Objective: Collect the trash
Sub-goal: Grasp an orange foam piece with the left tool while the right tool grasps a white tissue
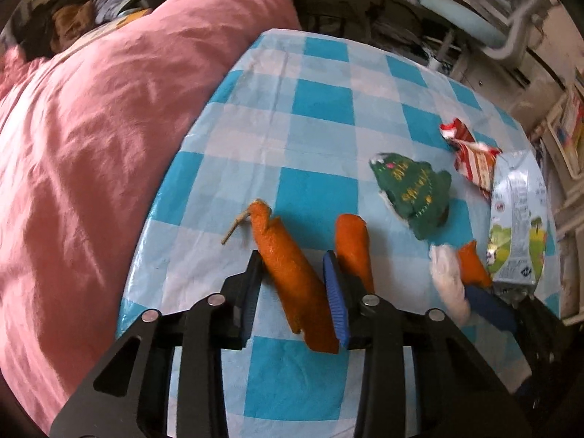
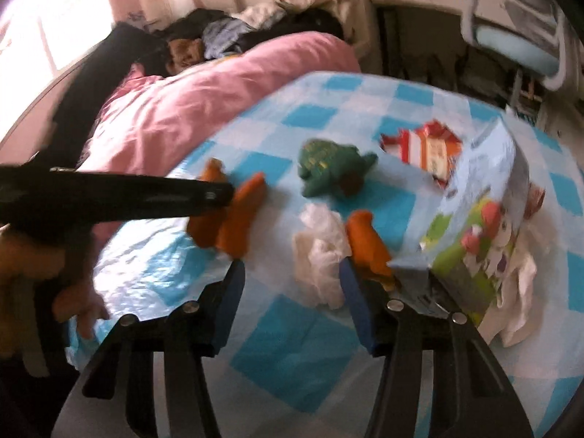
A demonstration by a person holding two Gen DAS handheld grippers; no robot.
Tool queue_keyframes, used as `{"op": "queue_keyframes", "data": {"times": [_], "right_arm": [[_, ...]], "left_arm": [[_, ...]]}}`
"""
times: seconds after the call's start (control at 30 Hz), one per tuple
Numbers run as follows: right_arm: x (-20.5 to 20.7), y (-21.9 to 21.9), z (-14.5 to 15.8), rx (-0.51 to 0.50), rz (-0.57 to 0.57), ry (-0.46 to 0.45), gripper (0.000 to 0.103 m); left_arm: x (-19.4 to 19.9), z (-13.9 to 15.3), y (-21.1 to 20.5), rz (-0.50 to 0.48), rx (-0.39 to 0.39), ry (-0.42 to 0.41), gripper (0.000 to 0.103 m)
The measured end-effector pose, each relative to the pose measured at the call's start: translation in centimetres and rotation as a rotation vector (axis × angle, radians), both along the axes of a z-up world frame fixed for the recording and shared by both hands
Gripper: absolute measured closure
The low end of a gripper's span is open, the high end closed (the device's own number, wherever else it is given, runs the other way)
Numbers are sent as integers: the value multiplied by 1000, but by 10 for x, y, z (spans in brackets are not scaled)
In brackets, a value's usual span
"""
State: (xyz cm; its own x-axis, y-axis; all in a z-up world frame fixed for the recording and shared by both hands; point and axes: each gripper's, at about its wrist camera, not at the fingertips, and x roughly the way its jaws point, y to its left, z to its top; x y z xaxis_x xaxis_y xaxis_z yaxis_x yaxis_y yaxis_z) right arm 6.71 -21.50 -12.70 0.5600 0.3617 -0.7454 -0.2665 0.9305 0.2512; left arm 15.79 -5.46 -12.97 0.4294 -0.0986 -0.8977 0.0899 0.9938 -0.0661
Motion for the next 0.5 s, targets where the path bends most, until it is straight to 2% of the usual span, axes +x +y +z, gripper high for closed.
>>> {"op": "queue_keyframes", "data": {"times": [0.13, 0.23, 0.27, 0.3, 0.33, 0.5], "right_arm": [[4, -2, 3, 1, -20, -13, 49], [11, 1, 0, -19, -18, 11, 51], [12, 3, 0, -47, -14, 9, 54], [13, 4, 0, -66, -14, 8, 72], [13, 4, 0, -68, -14, 9, 81], [2, 2, 7, -44, -3, -5, 84]], "left_arm": [[0, 1, 1, -5, -45, 7, 85], [-2, 1, -1, -19, -47, 2, 87], [-2, 1, -2, -24, -45, 0, 87], [-3, 2, -2, -27, -50, 1, 87], [-3, 3, -2, -27, -56, 2, 88], [-15, 25, 13, 6, -123, -52, 88]]}}
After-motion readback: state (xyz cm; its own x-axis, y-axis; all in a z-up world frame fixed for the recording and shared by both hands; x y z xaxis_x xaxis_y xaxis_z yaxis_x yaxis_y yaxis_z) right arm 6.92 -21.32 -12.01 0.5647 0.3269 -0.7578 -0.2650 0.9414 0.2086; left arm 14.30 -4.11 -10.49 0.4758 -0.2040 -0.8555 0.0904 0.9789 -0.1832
